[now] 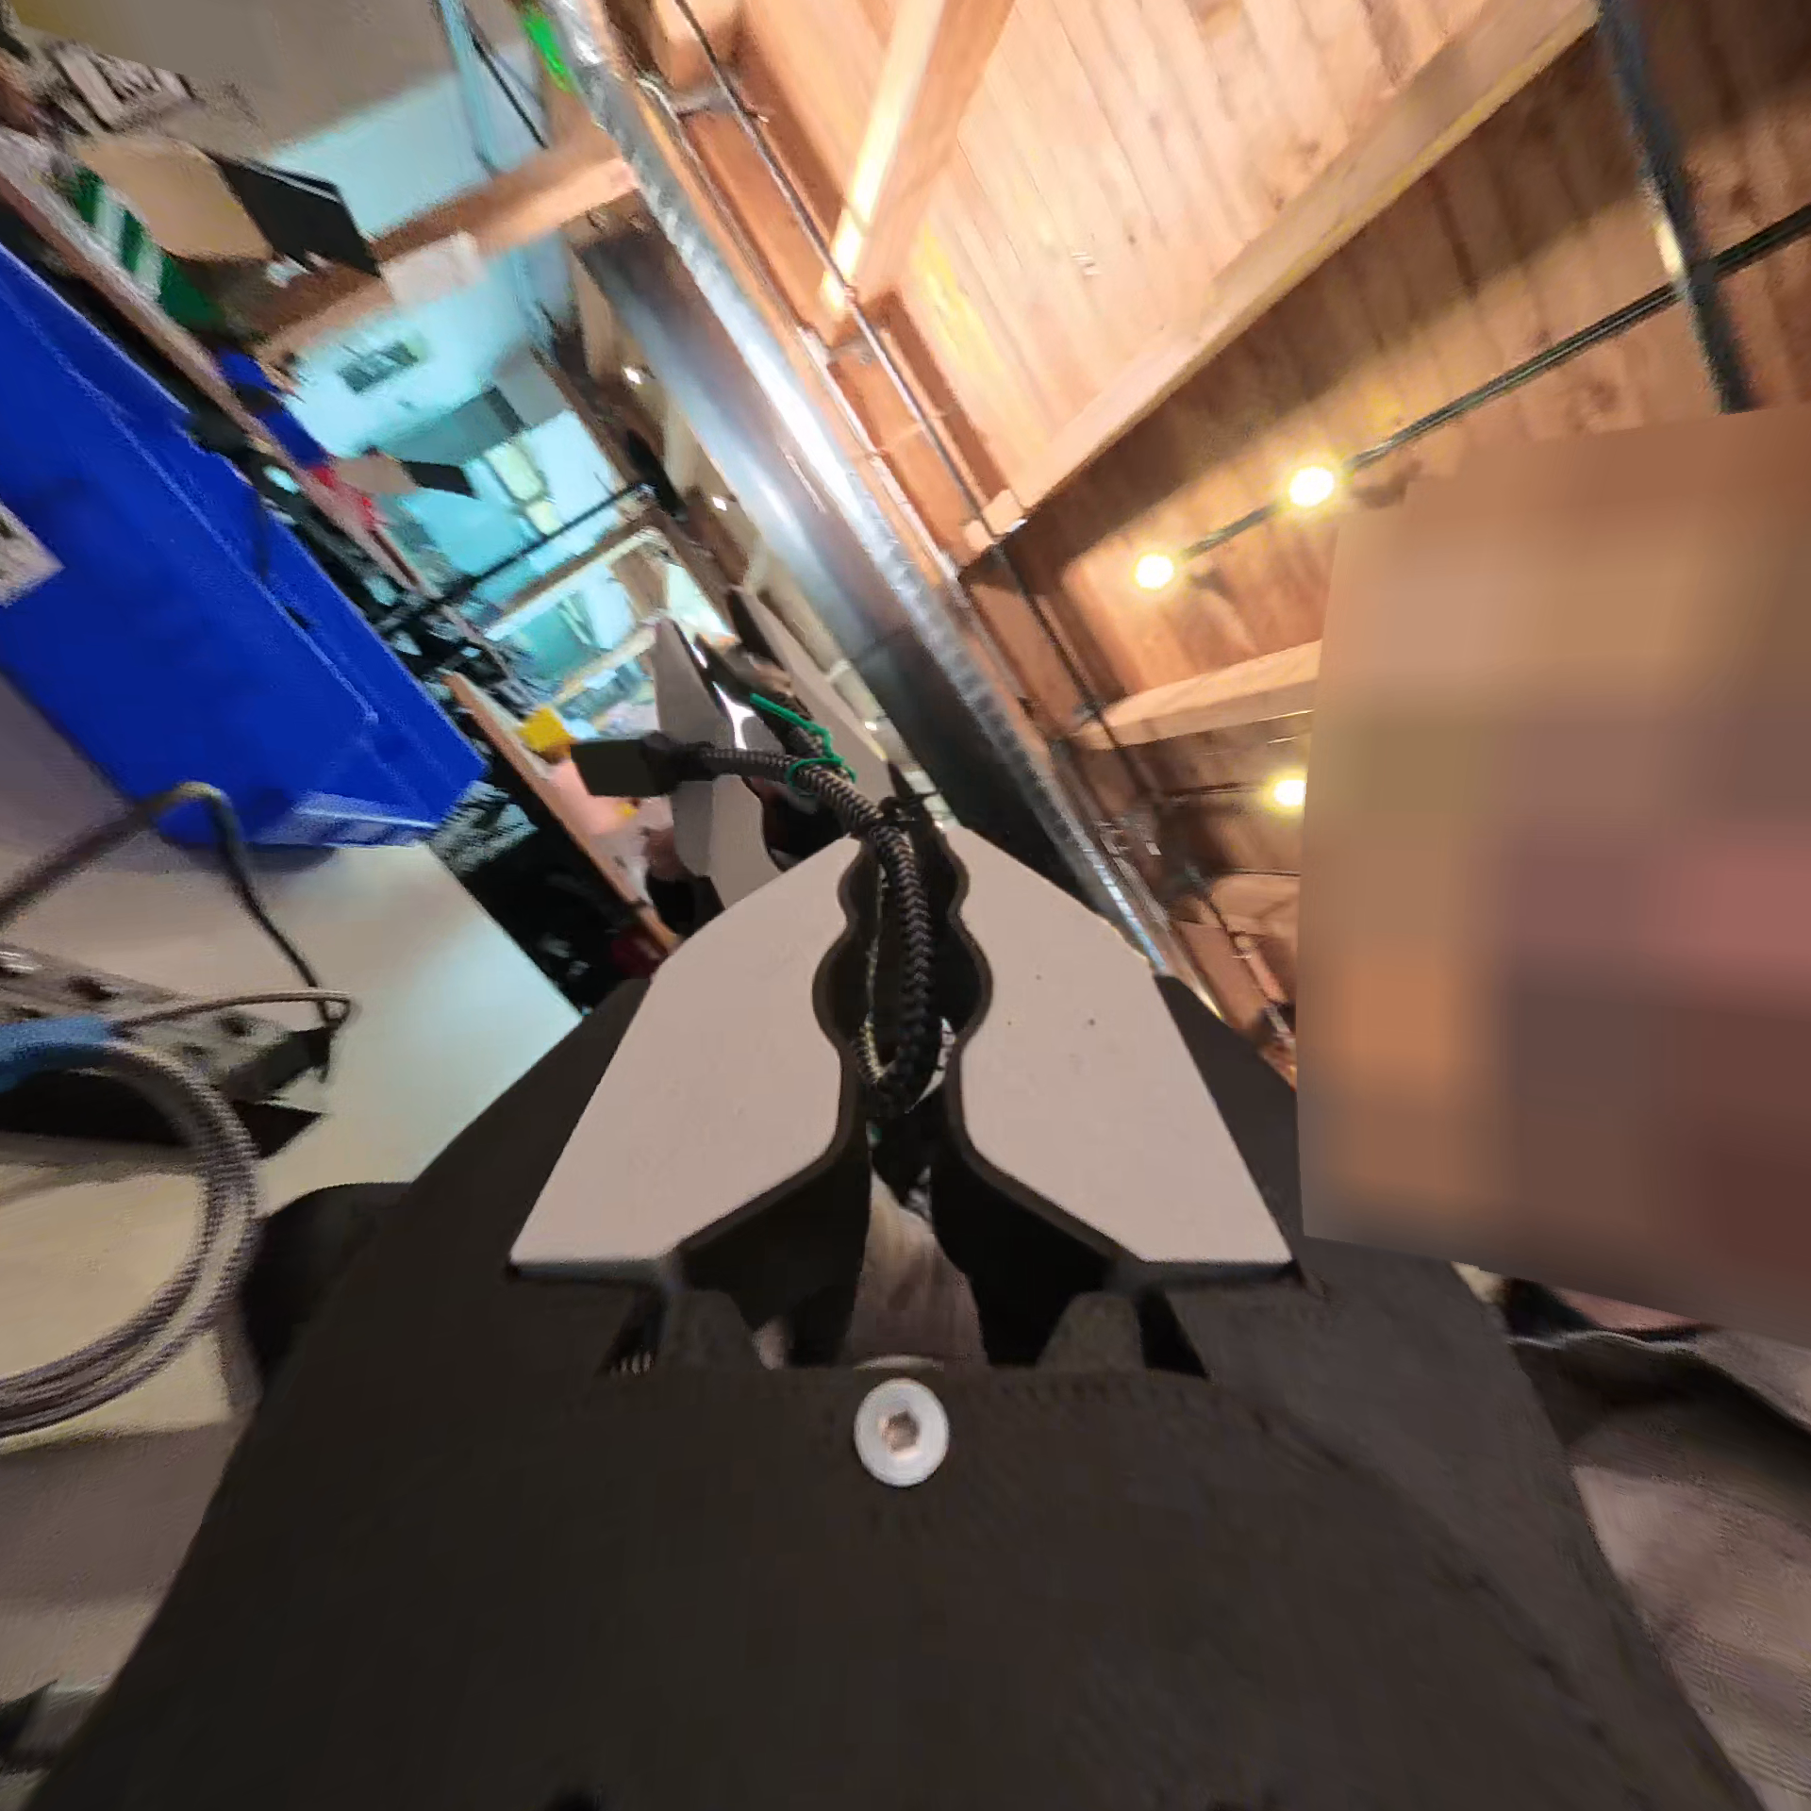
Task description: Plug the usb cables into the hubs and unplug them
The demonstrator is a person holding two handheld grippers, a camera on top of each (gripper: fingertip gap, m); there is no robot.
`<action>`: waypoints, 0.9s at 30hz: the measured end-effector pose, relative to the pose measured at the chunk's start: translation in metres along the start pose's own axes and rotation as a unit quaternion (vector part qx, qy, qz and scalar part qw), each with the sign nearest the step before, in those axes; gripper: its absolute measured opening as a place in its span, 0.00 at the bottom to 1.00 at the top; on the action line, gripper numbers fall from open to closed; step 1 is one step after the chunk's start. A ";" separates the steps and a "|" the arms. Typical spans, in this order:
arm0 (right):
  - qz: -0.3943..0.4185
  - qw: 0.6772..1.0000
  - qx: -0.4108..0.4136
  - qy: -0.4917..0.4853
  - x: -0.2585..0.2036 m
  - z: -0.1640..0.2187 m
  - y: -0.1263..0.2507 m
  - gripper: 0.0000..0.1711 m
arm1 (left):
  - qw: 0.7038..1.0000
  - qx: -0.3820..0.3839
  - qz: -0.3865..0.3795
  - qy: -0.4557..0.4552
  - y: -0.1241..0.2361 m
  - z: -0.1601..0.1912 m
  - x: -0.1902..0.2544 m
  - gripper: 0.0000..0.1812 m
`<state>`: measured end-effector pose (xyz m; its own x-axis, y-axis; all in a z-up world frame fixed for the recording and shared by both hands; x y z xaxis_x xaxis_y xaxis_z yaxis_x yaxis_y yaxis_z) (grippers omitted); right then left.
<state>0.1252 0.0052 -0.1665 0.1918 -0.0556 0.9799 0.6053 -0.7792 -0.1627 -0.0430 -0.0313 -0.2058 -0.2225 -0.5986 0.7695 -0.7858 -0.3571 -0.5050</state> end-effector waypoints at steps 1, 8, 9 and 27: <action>-0.009 1.000 -0.006 -0.004 0.000 0.001 0.000 0.09 | 1.000 0.002 -0.019 -0.021 0.001 -0.003 -0.001 0.04; -0.044 0.986 -0.044 -0.154 0.034 0.001 0.025 0.14 | 0.959 -0.006 -0.129 -0.251 -0.003 -0.015 0.016 0.03; -0.059 0.970 -0.049 -0.230 0.037 0.001 0.028 0.13 | 0.942 -0.008 -0.150 -0.300 -0.004 -0.016 0.019 0.03; -0.195 0.369 0.199 -0.887 0.011 0.002 -0.005 0.05 | 0.401 -0.102 -0.242 -0.878 -0.027 0.029 0.043 0.03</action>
<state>0.1256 0.0093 -0.1554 0.0203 0.7826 -0.6221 0.8519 -0.3392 -0.3989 -0.0142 -0.0679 -0.1704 0.5932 -0.1407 -0.7926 -0.5621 -0.7772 -0.2828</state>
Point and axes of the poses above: each gripper's, where its closed fingertips meet, y back along the fingers, z out of its underside, x = y × z across the jaws, the point moved 9 cm from there along y, back along the fingers, and after that the axes turned 2 degrees about x, right-handed, at the moved point
